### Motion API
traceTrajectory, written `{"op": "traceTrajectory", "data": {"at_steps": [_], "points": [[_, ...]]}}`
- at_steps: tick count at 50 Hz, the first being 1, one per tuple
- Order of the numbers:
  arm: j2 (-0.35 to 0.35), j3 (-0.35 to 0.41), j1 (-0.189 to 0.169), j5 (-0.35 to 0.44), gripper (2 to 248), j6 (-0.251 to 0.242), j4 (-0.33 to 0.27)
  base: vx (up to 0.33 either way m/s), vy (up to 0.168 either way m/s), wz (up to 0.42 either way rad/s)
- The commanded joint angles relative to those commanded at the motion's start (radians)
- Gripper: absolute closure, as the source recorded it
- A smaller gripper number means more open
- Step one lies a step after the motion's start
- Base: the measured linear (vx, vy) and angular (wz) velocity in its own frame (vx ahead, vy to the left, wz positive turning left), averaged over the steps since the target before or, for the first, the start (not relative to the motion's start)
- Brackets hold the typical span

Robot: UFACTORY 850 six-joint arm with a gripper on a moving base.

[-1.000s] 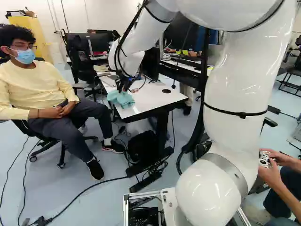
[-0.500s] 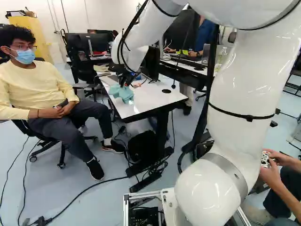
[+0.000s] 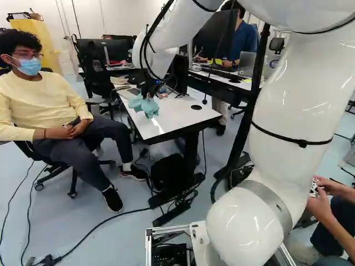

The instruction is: Clean the table with the green towel

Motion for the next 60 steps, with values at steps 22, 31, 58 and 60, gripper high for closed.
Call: {"op": "traceTrajectory", "data": {"at_steps": [22, 31, 58, 60], "points": [[0.023, -0.03, -0.007, -0.092, 199, 0.0, 0.0, 0.0, 0.0, 0.0], [0.029, -0.047, -0.01, -0.139, 199, 0.0, 0.0, 0.0, 0.0, 0.0], [0.059, -0.078, -0.016, -0.224, 199, 0.0, 0.0, 0.0, 0.0, 0.0], [0.061, -0.079, -0.016, -0.224, 199, 0.0, 0.0, 0.0, 0.0, 0.0]]}}
